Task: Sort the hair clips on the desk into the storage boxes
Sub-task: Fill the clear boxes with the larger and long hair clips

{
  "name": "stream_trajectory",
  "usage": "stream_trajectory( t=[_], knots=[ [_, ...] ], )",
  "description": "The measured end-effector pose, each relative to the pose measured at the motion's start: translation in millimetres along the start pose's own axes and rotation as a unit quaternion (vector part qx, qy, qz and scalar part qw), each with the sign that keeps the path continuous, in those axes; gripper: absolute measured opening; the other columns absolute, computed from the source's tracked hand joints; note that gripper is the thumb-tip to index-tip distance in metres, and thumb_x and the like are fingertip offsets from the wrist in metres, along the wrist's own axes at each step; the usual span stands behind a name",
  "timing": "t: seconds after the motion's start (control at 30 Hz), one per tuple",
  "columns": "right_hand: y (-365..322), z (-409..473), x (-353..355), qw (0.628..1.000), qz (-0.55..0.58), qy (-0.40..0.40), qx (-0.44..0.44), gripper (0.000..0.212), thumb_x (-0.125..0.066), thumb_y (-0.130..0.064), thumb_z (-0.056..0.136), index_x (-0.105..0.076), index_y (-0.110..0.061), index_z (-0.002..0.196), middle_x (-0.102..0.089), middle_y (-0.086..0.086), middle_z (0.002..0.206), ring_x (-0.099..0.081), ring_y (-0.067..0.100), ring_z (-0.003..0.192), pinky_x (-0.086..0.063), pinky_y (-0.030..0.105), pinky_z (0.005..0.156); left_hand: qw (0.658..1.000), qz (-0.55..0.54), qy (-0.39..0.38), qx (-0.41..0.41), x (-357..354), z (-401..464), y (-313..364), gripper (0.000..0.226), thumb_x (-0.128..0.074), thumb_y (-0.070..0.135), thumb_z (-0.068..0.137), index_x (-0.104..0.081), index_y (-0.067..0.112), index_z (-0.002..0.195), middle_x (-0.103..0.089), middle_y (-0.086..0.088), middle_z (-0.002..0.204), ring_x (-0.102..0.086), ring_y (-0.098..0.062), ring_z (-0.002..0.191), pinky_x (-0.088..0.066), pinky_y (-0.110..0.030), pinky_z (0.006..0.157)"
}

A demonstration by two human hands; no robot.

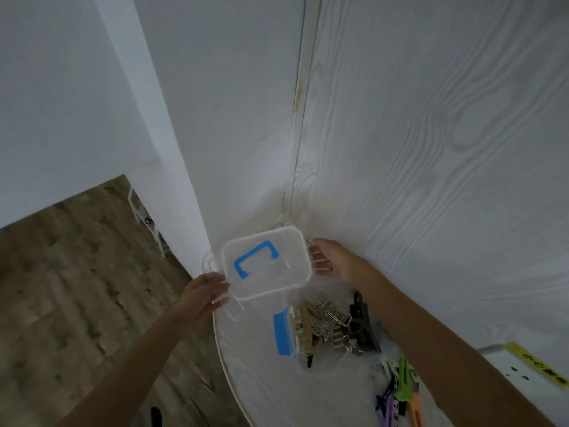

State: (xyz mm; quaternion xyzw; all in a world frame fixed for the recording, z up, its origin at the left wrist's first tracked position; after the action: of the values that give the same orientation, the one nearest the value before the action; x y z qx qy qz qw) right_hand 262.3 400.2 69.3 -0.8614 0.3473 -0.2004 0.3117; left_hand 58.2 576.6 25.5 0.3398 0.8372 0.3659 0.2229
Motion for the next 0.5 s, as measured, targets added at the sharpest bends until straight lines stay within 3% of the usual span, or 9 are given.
stream_trajectory(
  t=[0.07,0.17,0.27,0.37,0.43,0.5],
  knots=[
    [-1.5,-6.3,-2.1,0.998,0.018,-0.053,0.004,0.021,-0.059,-0.035,0.083,-0.062,-0.015,0.085,-0.061,0.003,0.086,-0.058,0.019,0.079,-0.050,0.033,0.082,0.999,0.026,-0.012,-0.023,4.2,-2.8,-3.3,0.019,-0.054,-0.001,0.089,-0.055,0.003,0.107,-0.059,-0.014,0.104,-0.060,-0.021,0.087,-0.051,-0.031,0.076],
    [-4.9,-16.1,-6.1,0.992,0.037,-0.116,0.030,0.011,-0.058,-0.030,0.079,-0.063,-0.021,0.074,-0.057,-0.002,0.081,-0.055,0.015,0.072,-0.048,0.027,0.066,0.997,0.044,0.003,-0.056,2.1,-7.1,-6.8,0.021,-0.054,-0.004,0.088,-0.054,-0.001,0.109,-0.060,-0.013,0.105,-0.059,-0.024,0.095,-0.047,-0.038,0.092],
    [-6.9,-20.9,-4.1,0.986,0.021,-0.158,0.039,0.003,-0.061,-0.022,0.079,-0.062,-0.020,0.081,-0.058,-0.001,0.090,-0.056,0.016,0.079,-0.048,0.030,0.070,0.994,0.052,0.018,-0.093,0.4,-14.4,-7.2,0.012,-0.053,-0.008,0.087,-0.054,0.001,0.095,-0.059,-0.009,0.089,-0.058,-0.019,0.084,-0.051,-0.031,0.081],
    [-8.8,-17.7,3.8,0.986,0.010,-0.163,0.039,0.037,-0.067,-0.017,0.081,-0.049,-0.030,0.111,-0.057,0.004,0.117,-0.057,0.022,0.099,-0.053,0.032,0.073,0.989,0.077,-0.003,-0.124,4.5,-19.1,-7.1,0.017,-0.054,-0.008,0.087,-0.054,-0.001,0.102,-0.060,-0.011,0.089,-0.060,-0.019,0.082,-0.054,-0.024,0.072],
    [-11.6,-17.5,5.0,0.982,-0.041,-0.181,0.049,0.059,-0.068,-0.018,0.081,-0.037,-0.037,0.127,-0.053,0.005,0.130,-0.053,0.023,0.115,-0.050,0.034,0.089,0.987,0.084,-0.013,-0.133,8.5,-20.7,-7.5,0.017,-0.054,-0.009,0.086,-0.055,-0.003,0.101,-0.061,-0.013,0.091,-0.060,-0.022,0.084,-0.055,-0.025,0.072],
    [-14.2,-16.4,0.9,0.970,-0.133,-0.190,0.066,0.066,-0.068,-0.019,0.082,-0.035,-0.027,0.139,-0.049,0.003,0.136,-0.045,0.020,0.126,-0.039,0.033,0.105,0.984,0.093,-0.019,-0.152,12.4,-22.7,-7.7,0.022,-0.058,-0.009,0.084,-0.056,-0.007,0.106,-0.062,-0.017,0.095,-0.062,-0.026,0.087,-0.058,-0.022,0.069]
  ],
)
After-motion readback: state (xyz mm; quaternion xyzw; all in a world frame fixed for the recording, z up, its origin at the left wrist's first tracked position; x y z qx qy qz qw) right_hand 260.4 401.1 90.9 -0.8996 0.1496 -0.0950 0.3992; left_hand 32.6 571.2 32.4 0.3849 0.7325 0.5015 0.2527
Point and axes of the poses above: each hand's wrist, its own z-axis towards the middle knuckle, its own x-axis out of the back of the hand, y = z × x, the point moved 1 cm from there along z, towards the middle knuckle
